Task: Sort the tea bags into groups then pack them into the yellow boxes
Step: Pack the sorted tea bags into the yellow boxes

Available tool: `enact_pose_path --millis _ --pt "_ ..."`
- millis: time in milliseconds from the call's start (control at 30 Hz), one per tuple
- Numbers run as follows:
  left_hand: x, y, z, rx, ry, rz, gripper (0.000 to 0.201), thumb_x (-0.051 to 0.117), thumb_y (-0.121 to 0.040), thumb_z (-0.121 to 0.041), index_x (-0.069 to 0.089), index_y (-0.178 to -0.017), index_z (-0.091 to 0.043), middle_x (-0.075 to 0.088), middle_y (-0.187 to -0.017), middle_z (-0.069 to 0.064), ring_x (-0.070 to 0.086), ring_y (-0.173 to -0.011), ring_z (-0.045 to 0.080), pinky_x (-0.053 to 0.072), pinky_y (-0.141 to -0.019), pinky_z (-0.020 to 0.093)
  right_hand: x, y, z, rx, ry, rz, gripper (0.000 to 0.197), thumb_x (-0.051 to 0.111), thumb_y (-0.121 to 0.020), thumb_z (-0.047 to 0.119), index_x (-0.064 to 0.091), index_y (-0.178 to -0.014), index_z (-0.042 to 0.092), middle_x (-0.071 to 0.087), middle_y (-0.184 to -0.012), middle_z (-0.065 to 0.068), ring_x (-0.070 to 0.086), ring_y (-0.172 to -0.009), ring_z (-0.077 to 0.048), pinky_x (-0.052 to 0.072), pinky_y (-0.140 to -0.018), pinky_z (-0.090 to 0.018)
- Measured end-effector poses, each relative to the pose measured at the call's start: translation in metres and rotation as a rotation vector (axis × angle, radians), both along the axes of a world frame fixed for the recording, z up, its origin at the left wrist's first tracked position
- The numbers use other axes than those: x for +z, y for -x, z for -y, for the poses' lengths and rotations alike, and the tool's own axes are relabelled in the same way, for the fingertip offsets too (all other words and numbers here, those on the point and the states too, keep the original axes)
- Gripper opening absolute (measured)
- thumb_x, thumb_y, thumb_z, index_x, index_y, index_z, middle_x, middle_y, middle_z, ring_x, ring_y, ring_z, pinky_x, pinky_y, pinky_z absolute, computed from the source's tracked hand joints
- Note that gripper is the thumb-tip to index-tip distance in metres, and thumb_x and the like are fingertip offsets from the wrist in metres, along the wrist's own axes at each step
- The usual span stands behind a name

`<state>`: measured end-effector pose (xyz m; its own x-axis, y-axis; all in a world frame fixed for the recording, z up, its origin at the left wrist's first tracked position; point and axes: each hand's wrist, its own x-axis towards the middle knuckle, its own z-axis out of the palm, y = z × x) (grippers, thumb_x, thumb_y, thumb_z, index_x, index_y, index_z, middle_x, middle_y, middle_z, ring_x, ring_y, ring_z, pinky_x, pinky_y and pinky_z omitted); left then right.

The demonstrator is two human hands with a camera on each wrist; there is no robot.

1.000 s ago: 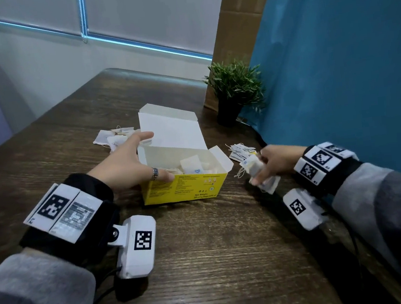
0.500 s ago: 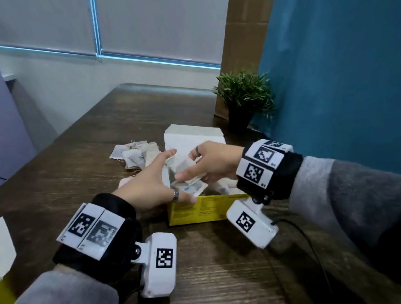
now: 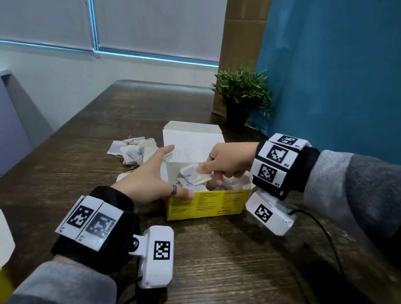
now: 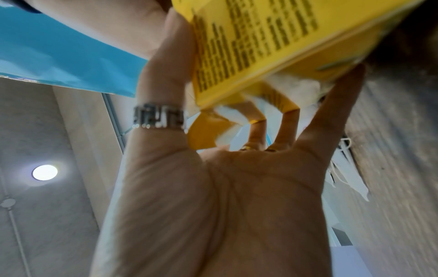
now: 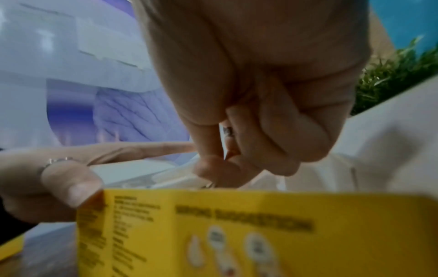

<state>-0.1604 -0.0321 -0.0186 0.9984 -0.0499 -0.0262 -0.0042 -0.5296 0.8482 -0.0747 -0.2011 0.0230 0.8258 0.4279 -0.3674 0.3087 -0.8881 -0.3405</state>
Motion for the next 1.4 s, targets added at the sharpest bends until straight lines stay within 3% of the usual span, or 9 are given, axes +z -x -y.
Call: enact_pose_path --millis 367,567,700,833,900,1033,1100,1233,1400 --pt "0.001 0.002 0.002 0.001 0.021 -0.011 0.108 0.084 -0.063 -0.024 0.016 -0.146 -0.036 0.024 -0.153 -0.003 0.033 -0.132 0.015 0.029 -0.092 0.021 0.013 -0.007 0.014 0.094 0.095 -0.05 0.032 0.055 -0.09 0.043 0.069 -0.075 0.018 0.052 -0.048 0.008 0.037 -0.039 -0.008 0.035 -0.042 -0.019" --pt "0.0 0.0 0.0 0.007 -0.031 -0.012 0.109 0.084 -0.062 -0.029 0.015 -0.146 -0.039 0.022 -0.154 -0.006 0.03 -0.136 0.016 0.028 -0.094 0.022 0.04 -0.05 0.054 -0.157 -0.123 0.225 0.024 0.053 -0.094 0.031 0.06 -0.08 0.013 0.056 -0.065 -0.001 0.045 -0.048 -0.012 0.035 -0.034 -0.016" --pt "-0.001 -0.001 -0.002 0.019 -0.046 -0.017 0.11 0.085 -0.059 -0.032 0.016 -0.145 -0.04 0.026 -0.152 -0.005 0.035 -0.132 0.018 0.033 -0.101 0.029 0.015 -0.086 0.086 -0.283 0.086 0.386 0.01 0.057 -0.091 0.022 0.062 -0.087 0.015 0.057 -0.075 -0.002 0.047 -0.059 -0.01 0.041 -0.042 -0.018" --pt "-0.002 -0.002 -0.005 0.024 -0.073 -0.024 0.111 0.086 -0.058 -0.032 0.017 -0.145 -0.04 0.024 -0.153 -0.007 0.033 -0.134 0.016 0.032 -0.101 0.026 -0.015 -0.108 0.106 -0.276 0.286 0.227 0.038 0.065 -0.083 0.043 0.049 -0.062 0.016 0.047 -0.061 0.0 0.04 -0.055 -0.013 0.03 -0.052 -0.026" --pt "-0.002 -0.003 -0.006 0.016 -0.071 -0.033 0.113 0.086 -0.057 -0.033 0.016 -0.145 -0.04 0.023 -0.153 -0.008 0.03 -0.136 0.015 0.03 -0.106 0.028 -0.026 -0.112 0.111 -0.288 0.33 0.208 0.039 0.071 -0.075 0.05 0.052 -0.071 0.017 0.051 -0.069 0.0 0.044 -0.064 -0.015 0.031 -0.056 -0.027" --pt "-0.003 -0.003 -0.005 0.014 -0.08 -0.046 0.112 0.086 -0.058 -0.034 0.016 -0.145 -0.04 0.024 -0.152 -0.009 0.029 -0.136 0.013 0.029 -0.108 0.028 -0.04 -0.114 0.123 -0.416 0.079 0.107 0.052 0.085 -0.065 0.03 0.051 -0.103 0.016 0.056 -0.091 -0.001 0.052 -0.064 -0.013 0.041 -0.042 -0.021" --pt "-0.003 -0.003 -0.005 0.014 -0.077 -0.054 0.112 0.086 -0.057 -0.034 0.017 -0.145 -0.041 0.026 -0.152 -0.008 0.031 -0.135 0.014 0.029 -0.109 0.03 -0.041 -0.115 0.129 -0.415 0.048 0.045 0.047 0.085 -0.066 0.024 0.055 -0.1 0.015 0.061 -0.083 -0.004 0.054 -0.056 -0.014 0.044 -0.041 -0.02" --pt "-0.002 -0.003 -0.005 0.012 -0.088 -0.064 0.112 0.086 -0.057 -0.036 0.016 -0.145 -0.041 0.026 -0.152 -0.007 0.032 -0.135 0.014 0.03 -0.109 0.031 -0.033 -0.12 0.141 -0.356 0.023 -0.065 0.04 0.086 -0.062 0.026 0.061 -0.09 0.012 0.067 -0.068 -0.004 0.06 -0.068 -0.022 0.054 -0.075 -0.036" --pt "-0.003 -0.003 -0.006 0.011 -0.073 -0.076 0.113 0.086 -0.055 -0.037 0.016 -0.144 -0.041 0.026 -0.151 -0.01 0.032 -0.135 0.014 0.029 -0.111 0.032 -0.005 -0.124 0.15 -0.355 -0.246 -0.172 0.039 0.085 -0.053 0.027 0.06 -0.079 0.012 0.058 -0.067 -0.007 0.056 -0.055 -0.014 0.056 -0.061 -0.029"
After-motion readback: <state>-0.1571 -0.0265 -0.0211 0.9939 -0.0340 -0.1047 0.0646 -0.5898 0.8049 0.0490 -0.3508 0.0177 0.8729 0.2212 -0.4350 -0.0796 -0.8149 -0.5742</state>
